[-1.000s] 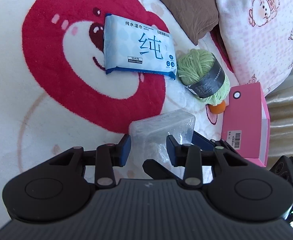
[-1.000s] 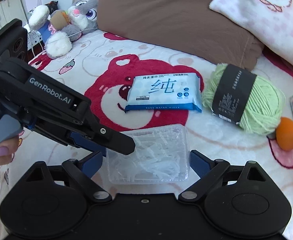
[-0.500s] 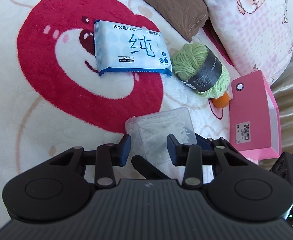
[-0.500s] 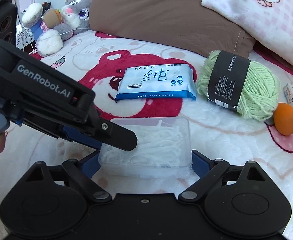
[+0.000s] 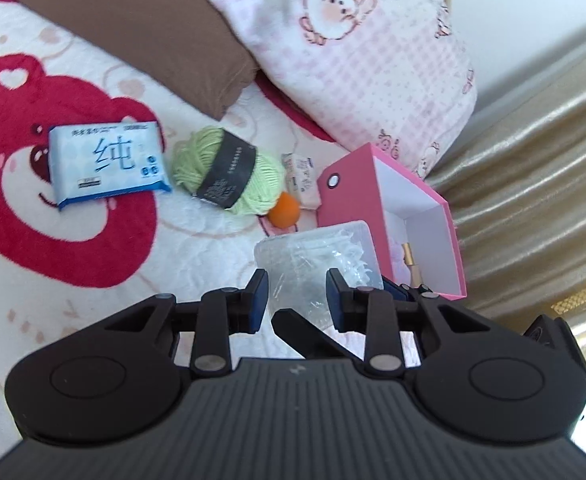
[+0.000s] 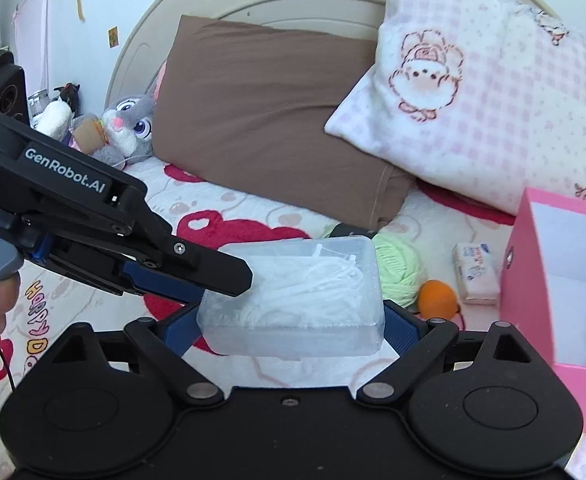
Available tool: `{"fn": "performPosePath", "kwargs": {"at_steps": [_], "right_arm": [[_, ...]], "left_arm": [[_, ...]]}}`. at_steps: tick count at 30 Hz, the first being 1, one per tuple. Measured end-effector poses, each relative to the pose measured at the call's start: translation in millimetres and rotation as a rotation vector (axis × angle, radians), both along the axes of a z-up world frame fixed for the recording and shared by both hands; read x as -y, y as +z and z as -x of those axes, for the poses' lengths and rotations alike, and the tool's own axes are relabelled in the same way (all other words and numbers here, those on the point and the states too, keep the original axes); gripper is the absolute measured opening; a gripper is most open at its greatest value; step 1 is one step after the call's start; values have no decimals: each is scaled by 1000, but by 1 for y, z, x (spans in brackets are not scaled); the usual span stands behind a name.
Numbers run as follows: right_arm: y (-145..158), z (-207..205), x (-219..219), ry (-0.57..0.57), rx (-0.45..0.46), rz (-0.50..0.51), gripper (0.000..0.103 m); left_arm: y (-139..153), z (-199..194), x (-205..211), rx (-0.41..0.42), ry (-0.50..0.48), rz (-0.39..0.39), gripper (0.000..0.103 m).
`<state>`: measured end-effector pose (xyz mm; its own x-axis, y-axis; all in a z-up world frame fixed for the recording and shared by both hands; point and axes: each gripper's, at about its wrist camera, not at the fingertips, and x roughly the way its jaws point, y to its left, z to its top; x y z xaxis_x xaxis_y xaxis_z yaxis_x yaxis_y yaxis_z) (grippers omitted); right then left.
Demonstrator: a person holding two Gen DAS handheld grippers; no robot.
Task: Organize objects
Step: 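Carry the clear floss pick box toward the pink box, then lower the floss box into the pink box and open the left gripper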
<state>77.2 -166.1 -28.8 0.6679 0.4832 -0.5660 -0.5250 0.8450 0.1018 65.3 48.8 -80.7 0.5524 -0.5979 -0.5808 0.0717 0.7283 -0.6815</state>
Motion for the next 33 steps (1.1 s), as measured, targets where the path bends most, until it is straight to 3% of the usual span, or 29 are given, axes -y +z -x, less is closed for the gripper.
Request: {"fn": "performPosePath", "kwargs": {"at_steps": [7, 16, 24, 33], "right_arm": [[53, 3, 53, -107, 55, 32, 95], [46, -22, 107, -251, 47, 94, 95], [28, -74, 159, -285, -161, 86, 95], [-13, -123, 188, -233, -414, 23, 95]], "left_arm": [[48, -13, 63, 84, -109, -53, 31], [63, -52, 155, 116, -206, -127, 34], [49, -101, 228, 40, -319, -240, 35], [20, -147, 272, -151, -378, -375, 35]]}}
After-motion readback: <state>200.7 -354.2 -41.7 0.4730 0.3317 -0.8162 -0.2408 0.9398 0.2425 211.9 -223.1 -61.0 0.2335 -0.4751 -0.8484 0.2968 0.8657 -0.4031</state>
